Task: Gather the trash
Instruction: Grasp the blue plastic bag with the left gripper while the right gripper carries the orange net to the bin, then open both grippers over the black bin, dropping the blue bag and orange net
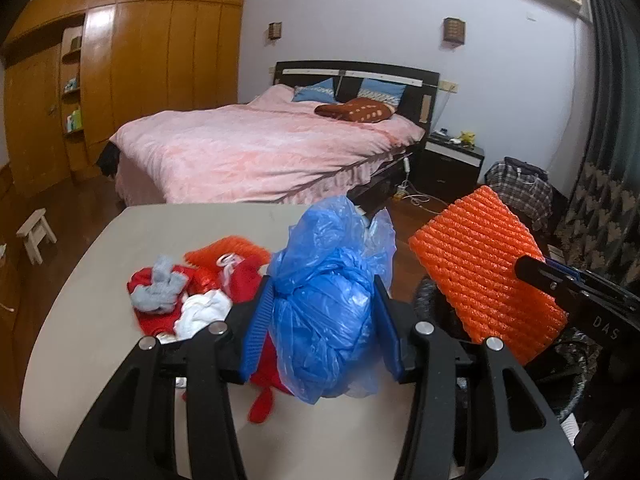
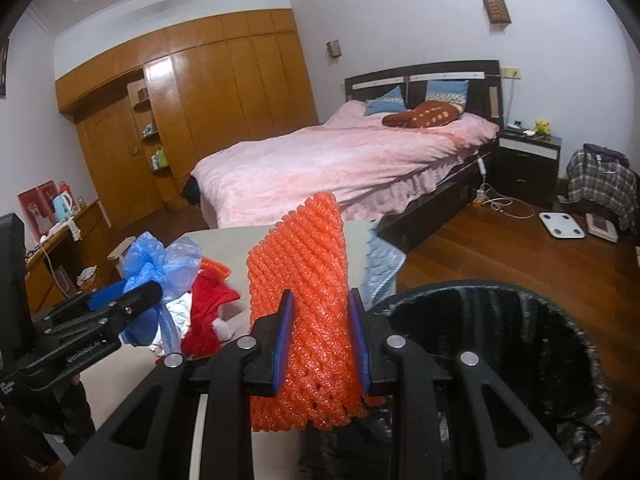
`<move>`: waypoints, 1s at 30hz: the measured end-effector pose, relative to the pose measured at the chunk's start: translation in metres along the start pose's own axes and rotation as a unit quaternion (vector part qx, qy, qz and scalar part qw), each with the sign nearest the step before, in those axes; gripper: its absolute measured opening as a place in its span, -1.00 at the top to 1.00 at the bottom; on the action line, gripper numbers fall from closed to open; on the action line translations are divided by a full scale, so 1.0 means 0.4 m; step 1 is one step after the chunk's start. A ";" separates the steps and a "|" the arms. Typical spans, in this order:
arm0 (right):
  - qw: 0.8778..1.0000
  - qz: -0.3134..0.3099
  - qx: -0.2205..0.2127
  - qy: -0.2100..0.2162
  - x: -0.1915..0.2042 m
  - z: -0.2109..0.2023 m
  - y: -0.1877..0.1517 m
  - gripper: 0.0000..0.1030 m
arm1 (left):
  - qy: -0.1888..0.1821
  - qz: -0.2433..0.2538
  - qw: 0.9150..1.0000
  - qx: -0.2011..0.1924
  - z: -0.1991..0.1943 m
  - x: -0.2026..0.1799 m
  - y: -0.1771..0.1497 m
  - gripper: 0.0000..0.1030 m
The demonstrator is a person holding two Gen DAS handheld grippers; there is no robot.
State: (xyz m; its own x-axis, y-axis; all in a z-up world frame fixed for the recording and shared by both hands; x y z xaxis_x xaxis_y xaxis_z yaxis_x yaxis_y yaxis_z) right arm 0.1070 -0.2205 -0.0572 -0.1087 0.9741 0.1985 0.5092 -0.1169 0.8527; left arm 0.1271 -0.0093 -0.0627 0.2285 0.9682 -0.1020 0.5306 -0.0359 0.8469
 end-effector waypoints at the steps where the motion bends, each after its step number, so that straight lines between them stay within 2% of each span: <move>1: 1.000 0.002 -0.002 -0.003 -0.009 -0.007 0.002 0.48 | -0.002 0.002 1.000 -0.002 -0.002 -0.011 0.005 0.10; 10: 0.999 0.021 -0.010 -0.042 -0.117 -0.067 -0.013 0.48 | -0.047 0.027 0.999 -0.006 0.012 -0.138 0.012 0.10; 16: 0.994 0.046 -0.012 -0.094 -0.234 -0.108 -0.039 0.48 | -0.090 0.049 0.995 0.008 0.045 -0.235 -0.029 0.10; 26: 0.986 0.077 -0.001 -0.150 -0.352 -0.135 -0.088 0.48 | -0.144 0.090 0.985 0.038 0.149 -0.385 -0.097 0.10; 28: 0.984 0.083 0.002 -0.158 -0.368 -0.134 -0.095 0.37 | -0.158 0.093 0.982 0.046 0.172 -0.407 -0.106 0.08; 30: 0.982 0.087 0.005 -0.170 -0.383 -0.138 -0.104 0.29 | -0.172 0.097 0.979 0.054 0.189 -0.425 -0.114 -0.03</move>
State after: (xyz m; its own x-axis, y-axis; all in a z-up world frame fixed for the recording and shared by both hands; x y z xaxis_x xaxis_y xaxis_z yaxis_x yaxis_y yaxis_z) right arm 0.0554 -0.3756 -0.0962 0.2715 0.9479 0.1669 0.5030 -0.2876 0.8150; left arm 0.1259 -0.1912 -0.1232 0.5849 0.8006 -0.1301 0.5285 -0.2545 0.8099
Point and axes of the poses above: each gripper's, at about its wrist camera, not at the fingertips, and z roughly the way its jaws point, x to its left, y to its top, the point moved 4 cm from there along z, roughly the way its jaws point, and after that the axes turned 3 degrees about -y, right-handed, at the moved point
